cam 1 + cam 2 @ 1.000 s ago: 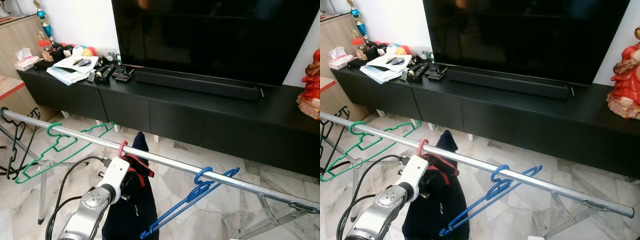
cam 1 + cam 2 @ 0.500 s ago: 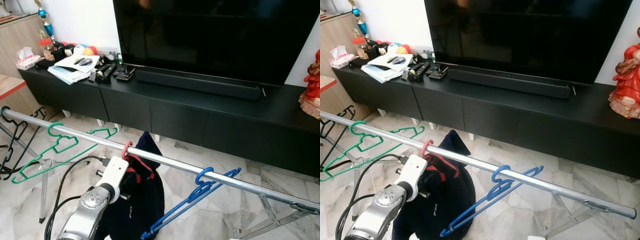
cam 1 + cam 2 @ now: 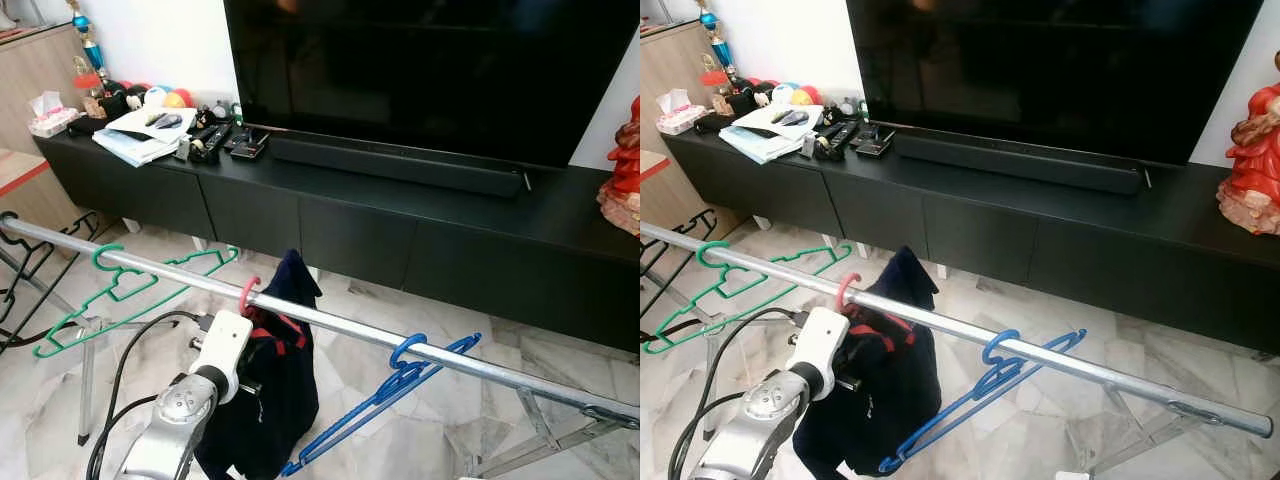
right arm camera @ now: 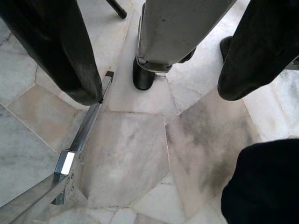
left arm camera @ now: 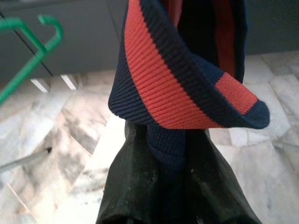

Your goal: Hang hanger

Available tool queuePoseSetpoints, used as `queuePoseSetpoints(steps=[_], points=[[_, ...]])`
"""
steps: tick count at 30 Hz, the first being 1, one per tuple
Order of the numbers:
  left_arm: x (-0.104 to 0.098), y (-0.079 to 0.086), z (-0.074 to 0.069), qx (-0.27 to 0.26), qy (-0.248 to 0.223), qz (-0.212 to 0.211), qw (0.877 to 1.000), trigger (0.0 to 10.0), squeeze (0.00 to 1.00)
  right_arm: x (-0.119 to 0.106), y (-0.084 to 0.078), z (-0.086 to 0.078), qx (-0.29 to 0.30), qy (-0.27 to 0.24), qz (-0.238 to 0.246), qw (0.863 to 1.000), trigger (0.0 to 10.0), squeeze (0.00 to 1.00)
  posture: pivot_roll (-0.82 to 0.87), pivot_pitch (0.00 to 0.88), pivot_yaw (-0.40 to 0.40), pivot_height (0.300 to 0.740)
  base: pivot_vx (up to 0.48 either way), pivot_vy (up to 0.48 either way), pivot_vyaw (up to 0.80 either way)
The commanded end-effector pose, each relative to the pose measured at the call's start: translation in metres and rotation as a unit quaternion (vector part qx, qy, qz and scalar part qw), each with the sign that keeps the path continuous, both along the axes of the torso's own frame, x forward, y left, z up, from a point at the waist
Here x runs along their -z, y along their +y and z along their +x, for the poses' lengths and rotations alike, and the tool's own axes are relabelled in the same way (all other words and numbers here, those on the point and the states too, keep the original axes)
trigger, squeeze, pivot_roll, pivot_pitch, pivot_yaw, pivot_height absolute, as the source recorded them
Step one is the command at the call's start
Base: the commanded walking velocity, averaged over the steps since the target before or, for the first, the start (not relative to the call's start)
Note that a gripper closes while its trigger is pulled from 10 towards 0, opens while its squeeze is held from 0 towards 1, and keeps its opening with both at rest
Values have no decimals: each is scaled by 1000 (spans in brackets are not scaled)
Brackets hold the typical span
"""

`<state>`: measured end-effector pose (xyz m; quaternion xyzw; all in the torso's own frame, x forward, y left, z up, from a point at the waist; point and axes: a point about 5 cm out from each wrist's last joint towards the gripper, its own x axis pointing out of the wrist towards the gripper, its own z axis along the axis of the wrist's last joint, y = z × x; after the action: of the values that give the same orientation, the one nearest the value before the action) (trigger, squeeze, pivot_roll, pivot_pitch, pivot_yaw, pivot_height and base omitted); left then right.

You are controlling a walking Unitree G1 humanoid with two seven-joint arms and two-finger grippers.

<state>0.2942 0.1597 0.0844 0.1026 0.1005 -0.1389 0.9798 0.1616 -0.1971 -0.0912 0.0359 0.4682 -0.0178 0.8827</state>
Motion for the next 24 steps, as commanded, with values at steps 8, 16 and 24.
queuePoseSetpoints(steps=[8,16,24], points=[[-22,21,-14,-9,-73,5,997,0,0,2,3,-4,-1,9,4,1000,10000,0,64,53,51,740,0,0,0],[-22,31,-42,8,-120,42,992,0,0,2,2,-4,-5,9,2,1000,10000,0,63,39,49,740,0,0,0],[-18,35,-49,5,-112,40,993,0,0,2,1,-4,-9,10,0,1000,10000,0,69,38,44,740,0,0,0]])
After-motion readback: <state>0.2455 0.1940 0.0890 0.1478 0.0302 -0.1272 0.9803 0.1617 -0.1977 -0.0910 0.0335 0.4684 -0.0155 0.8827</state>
